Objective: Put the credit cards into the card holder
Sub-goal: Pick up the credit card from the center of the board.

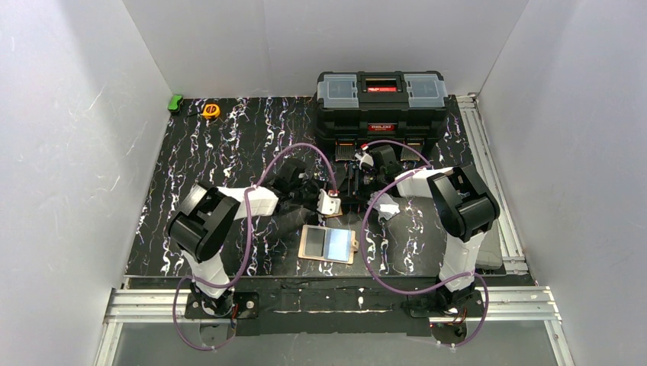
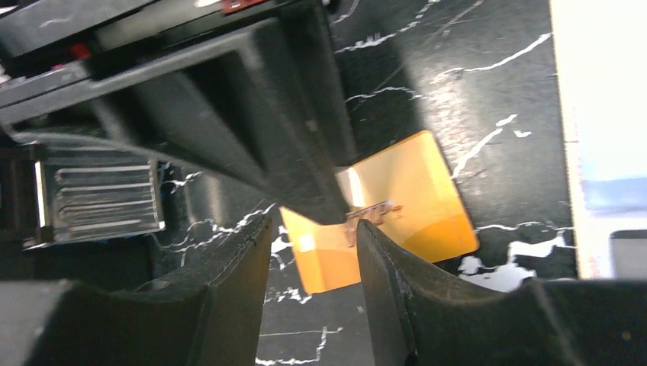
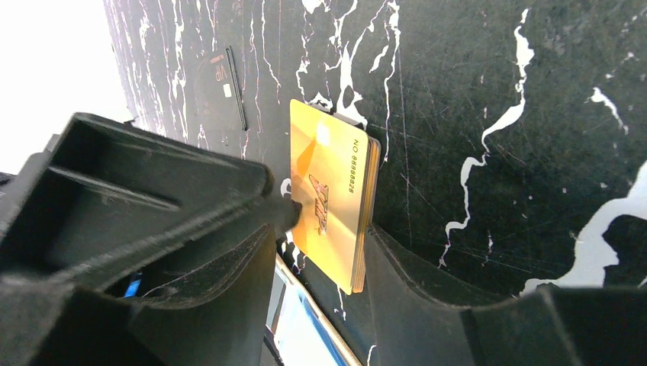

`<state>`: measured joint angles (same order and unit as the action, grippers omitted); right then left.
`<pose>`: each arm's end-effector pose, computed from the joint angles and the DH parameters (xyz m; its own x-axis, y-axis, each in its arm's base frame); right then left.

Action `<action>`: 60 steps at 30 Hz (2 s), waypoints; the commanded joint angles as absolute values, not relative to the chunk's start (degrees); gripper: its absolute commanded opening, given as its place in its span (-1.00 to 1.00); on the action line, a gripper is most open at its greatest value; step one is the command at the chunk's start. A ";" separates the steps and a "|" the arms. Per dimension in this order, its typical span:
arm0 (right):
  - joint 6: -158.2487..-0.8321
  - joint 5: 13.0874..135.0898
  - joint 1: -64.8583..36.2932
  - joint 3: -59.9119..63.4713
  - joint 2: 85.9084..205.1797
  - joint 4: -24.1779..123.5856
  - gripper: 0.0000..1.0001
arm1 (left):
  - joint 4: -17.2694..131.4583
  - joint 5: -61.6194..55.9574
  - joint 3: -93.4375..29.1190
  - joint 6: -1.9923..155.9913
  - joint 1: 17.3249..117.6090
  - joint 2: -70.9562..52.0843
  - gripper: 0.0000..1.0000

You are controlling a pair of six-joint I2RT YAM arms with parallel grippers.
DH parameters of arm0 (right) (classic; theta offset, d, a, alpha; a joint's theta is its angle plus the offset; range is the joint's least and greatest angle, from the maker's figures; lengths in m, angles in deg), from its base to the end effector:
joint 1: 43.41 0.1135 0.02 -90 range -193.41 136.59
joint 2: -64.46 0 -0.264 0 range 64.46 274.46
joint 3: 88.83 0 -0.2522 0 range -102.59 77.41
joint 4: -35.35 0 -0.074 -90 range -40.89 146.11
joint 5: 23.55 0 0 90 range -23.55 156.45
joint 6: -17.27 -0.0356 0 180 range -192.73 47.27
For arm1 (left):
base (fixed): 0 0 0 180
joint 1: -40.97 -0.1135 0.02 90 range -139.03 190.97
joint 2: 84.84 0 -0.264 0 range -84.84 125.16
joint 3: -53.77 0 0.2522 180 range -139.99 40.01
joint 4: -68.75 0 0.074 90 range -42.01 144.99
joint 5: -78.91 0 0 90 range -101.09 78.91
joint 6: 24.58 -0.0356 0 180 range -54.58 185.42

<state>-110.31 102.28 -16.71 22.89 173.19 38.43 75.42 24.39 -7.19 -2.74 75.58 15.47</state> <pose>0.3223 0.1854 0.1291 -0.9410 0.0802 -0.3287 -0.2139 0.6116 0.7617 0.2755 -0.2152 0.1577 0.6372 0.4786 -0.6040 0.7341 -0.1386 0.6647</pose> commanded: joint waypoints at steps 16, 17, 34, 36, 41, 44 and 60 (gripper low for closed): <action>-108.25 97.77 -16.87 24.62 175.51 44.64 0.10 | 66.55 30.60 -7.29 -6.77 71.47 12.66 -0.20; -108.28 97.88 -16.87 24.52 175.64 44.55 0.10 | 66.53 30.65 -7.17 -7.08 71.51 12.82 -0.20; -108.60 98.66 -16.87 25.03 175.45 43.96 0.10 | 67.68 30.57 -6.46 -8.15 72.86 14.68 -0.20; -108.62 98.83 -16.87 25.14 175.57 43.80 0.10 | 67.67 30.50 -6.85 -7.89 72.96 14.77 -0.20; -108.78 99.13 -16.87 25.20 175.94 43.44 0.10 | 66.97 30.28 -7.60 -7.88 73.05 14.74 -0.21; -108.92 99.31 -16.87 25.29 175.91 43.22 0.09 | 66.86 30.22 -7.77 -7.86 73.10 14.76 -0.21; -109.01 99.65 -16.87 26.00 175.86 42.61 0.07 | 66.81 30.47 -9.72 -6.85 73.49 15.06 -0.21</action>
<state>-110.57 103.16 -17.00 23.42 173.39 37.14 67.81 28.17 -7.87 -7.37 73.09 15.12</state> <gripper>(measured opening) 0.540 0.395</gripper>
